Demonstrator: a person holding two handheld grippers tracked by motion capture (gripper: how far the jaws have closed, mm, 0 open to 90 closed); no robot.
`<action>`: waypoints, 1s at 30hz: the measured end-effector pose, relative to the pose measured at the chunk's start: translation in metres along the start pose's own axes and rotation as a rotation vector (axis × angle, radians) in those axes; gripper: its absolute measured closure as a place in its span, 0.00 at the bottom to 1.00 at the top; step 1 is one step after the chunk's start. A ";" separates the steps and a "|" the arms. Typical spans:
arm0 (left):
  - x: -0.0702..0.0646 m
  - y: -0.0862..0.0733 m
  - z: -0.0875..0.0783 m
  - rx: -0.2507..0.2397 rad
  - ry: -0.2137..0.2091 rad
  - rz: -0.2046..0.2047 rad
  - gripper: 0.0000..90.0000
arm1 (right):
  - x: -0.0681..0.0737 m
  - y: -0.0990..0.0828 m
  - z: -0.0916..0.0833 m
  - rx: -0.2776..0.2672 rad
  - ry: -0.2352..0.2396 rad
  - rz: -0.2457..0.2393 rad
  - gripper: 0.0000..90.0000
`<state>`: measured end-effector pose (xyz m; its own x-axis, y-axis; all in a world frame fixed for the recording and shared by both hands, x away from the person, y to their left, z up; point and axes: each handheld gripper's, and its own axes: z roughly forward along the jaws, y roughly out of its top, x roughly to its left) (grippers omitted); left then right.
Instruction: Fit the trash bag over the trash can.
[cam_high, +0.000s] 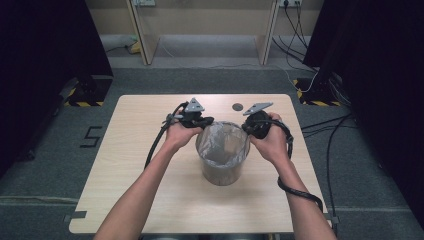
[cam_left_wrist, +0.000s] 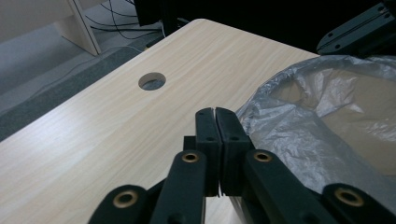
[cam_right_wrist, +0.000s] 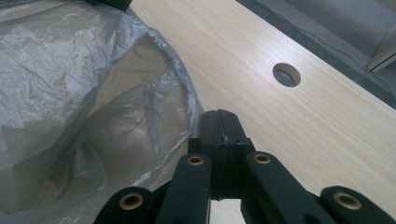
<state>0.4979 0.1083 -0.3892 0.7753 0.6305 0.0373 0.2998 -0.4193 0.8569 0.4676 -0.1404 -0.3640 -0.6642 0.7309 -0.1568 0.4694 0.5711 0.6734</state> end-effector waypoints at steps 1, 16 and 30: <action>0.000 0.000 -0.001 -0.004 0.000 0.000 0.95 | 0.000 -0.001 -0.001 -0.001 -0.001 0.000 1.00; -0.001 0.004 -0.031 -0.060 0.049 0.030 0.76 | -0.003 -0.019 -0.028 -0.049 -0.020 0.095 0.81; -0.011 -0.003 -0.038 -0.053 0.009 0.054 0.76 | 0.003 -0.038 -0.037 -0.047 -0.009 0.161 0.78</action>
<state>0.4672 0.1276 -0.3730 0.7845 0.6138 0.0882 0.2281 -0.4178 0.8795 0.4263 -0.1732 -0.3632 -0.5769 0.8152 -0.0505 0.5416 0.4281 0.7235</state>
